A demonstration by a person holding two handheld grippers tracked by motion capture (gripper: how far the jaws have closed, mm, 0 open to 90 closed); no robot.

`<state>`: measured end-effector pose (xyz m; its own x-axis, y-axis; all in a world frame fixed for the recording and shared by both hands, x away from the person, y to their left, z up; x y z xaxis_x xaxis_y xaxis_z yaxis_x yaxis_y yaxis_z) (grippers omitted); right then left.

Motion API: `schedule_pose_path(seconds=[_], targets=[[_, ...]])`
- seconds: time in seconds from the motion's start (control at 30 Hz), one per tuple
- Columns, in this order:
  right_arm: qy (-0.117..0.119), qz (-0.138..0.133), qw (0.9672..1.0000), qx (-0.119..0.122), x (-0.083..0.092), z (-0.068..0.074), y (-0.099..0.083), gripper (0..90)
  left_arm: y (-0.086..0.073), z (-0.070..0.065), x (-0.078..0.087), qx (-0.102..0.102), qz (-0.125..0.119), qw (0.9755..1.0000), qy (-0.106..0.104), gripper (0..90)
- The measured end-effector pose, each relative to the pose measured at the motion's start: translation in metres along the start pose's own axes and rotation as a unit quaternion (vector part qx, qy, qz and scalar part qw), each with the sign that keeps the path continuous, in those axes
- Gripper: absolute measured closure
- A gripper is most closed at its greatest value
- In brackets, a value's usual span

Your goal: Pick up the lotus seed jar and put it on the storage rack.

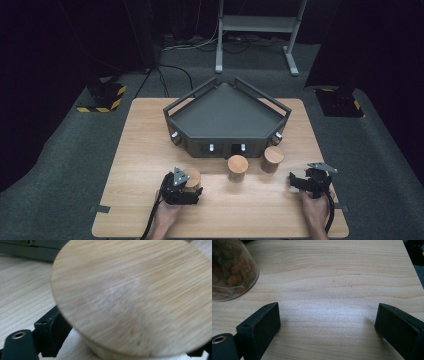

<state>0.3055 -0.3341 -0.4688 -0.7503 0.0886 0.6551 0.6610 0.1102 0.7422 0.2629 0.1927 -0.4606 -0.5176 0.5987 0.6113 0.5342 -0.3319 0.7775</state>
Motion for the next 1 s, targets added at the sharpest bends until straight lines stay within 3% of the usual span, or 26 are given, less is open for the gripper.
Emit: schedule_pose_path(seconds=[0.3,0.63,1.0], targets=[[0.0,0.0,1.0,0.0,0.0,0.0,0.0,5.8,-0.0008,-0.0047,-0.0019,0.0,-0.011,0.9999,0.011,24.0],[0.0,0.0,1.0,0.0,0.0,0.0,0.0,5.8,-0.0007,-0.007,-0.0024,-0.009,-0.01,0.9998,0.016,25.3],[0.0,0.0,1.0,0.0,0.0,-0.0001,0.0,5.9,0.004,-0.0066,0.0056,0.0,-0.016,0.9998,0.012,25.4]])
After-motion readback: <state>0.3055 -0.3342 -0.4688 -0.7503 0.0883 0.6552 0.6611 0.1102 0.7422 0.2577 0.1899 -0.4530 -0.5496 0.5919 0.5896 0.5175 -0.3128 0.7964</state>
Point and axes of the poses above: each handheld gripper's, and its own axes: x roughly backward along the jaws, y roughly out of its top, z roughly to its left, the point moved 2 cm from there along -x, roughly forward along the jaws, and after that the axes turned 11 degrees about -y, right-handed, at the moved point
